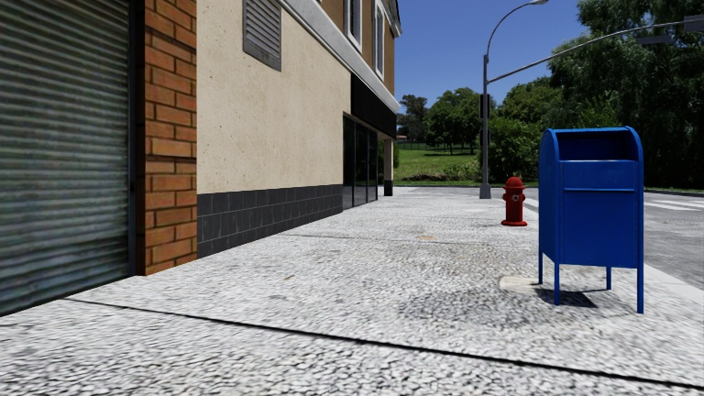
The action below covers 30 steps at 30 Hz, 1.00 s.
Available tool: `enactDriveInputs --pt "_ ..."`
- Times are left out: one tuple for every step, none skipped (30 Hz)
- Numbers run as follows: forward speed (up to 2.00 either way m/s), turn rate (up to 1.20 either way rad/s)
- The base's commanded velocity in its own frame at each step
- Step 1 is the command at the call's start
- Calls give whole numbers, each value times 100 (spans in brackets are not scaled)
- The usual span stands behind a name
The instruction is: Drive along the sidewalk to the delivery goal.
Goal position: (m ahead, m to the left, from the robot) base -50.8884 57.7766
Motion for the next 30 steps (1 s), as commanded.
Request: enactDriveInputs --pt "0 0" --pt "0 0" --pt "0 0" --pt "0 0" --pt "0 0" --pt "0 0" --pt "0 0" --pt "0 0" --pt "0 0" --pt "0 0" --pt "0 0" --pt "0 0" --pt "0 0" --pt "0 0" --pt "0 0" --pt "0 0" --pt "0 0" --pt "0 0" --pt "0 0" --pt "0 0" --pt "0 0" --pt "0 0" --pt "0 0" --pt "0 0" --pt "0 0" --pt "0 0" --pt "0 0" --pt "0 0" --pt "0 0" --pt "0 0"
